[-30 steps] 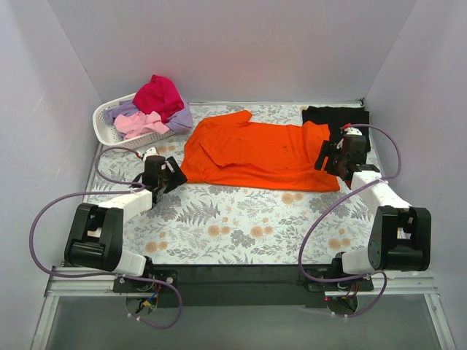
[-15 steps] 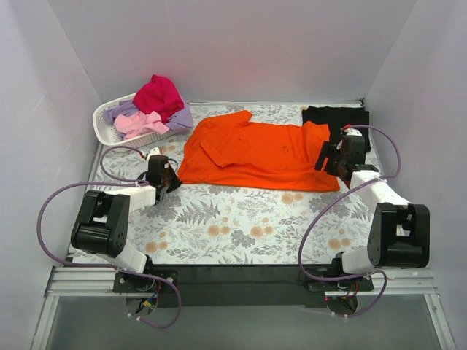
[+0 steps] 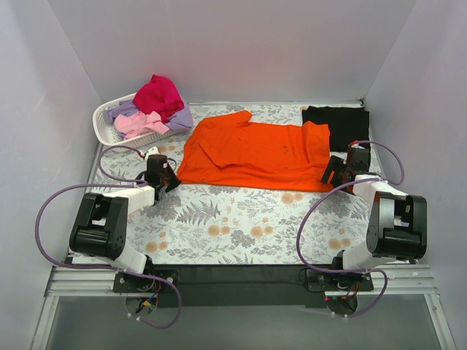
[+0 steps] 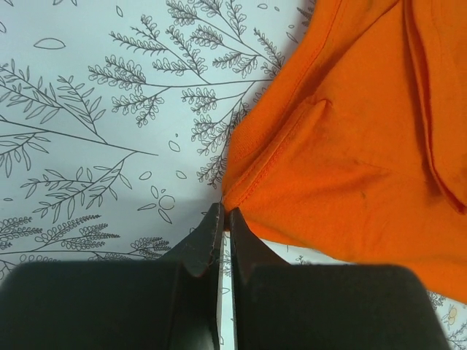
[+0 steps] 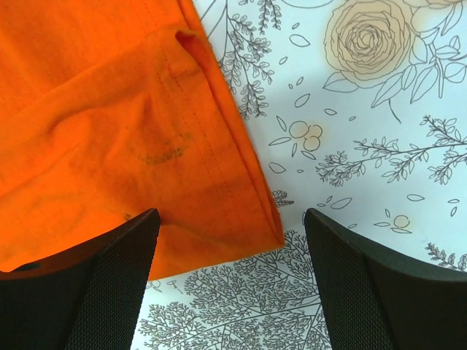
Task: Fold and stack the t-shirts
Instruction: Fold the tshirt
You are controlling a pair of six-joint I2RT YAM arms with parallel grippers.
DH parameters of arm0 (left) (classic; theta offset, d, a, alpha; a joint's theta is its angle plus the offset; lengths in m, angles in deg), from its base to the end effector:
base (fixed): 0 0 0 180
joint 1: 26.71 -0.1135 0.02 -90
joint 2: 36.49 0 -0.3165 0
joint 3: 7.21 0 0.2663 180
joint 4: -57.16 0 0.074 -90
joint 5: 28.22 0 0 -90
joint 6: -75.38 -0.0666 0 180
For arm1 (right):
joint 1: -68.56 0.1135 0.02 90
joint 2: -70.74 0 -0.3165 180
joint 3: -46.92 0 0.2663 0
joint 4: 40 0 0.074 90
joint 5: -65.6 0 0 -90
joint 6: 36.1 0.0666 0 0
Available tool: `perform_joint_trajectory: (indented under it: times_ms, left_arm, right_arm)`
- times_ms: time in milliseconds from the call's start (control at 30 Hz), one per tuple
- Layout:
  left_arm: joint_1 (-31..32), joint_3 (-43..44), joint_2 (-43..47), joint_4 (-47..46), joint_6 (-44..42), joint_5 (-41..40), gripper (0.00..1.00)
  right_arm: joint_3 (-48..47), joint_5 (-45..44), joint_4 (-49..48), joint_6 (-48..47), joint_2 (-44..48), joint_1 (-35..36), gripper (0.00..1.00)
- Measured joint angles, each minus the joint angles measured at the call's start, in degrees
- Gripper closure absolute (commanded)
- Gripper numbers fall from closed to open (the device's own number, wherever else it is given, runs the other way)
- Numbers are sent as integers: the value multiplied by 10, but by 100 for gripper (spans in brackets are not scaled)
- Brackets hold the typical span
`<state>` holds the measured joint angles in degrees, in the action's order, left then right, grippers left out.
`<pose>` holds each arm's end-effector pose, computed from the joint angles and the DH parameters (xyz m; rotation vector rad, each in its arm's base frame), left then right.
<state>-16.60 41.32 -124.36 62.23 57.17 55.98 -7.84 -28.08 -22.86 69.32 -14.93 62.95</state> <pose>0.3107 -0.0486 0.1628 -1.2830 2.0485 -0.5732 0.3165 -0.0354 0.1878 0.4684 2.3611 0.0019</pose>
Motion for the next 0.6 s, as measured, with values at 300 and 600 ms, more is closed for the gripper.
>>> perform_joint_trajectory:
  times_ms: [300, 600]
  left_arm:
    - [-8, 0, 15, 2, 3, 1, 100]
    - [-18, 0, 61, 26, 4, -9, 100]
  right_arm:
    - [12, 12, -7, 8, 0, -8, 78]
    - [23, 7, -8, 8, 17, -8, 99]
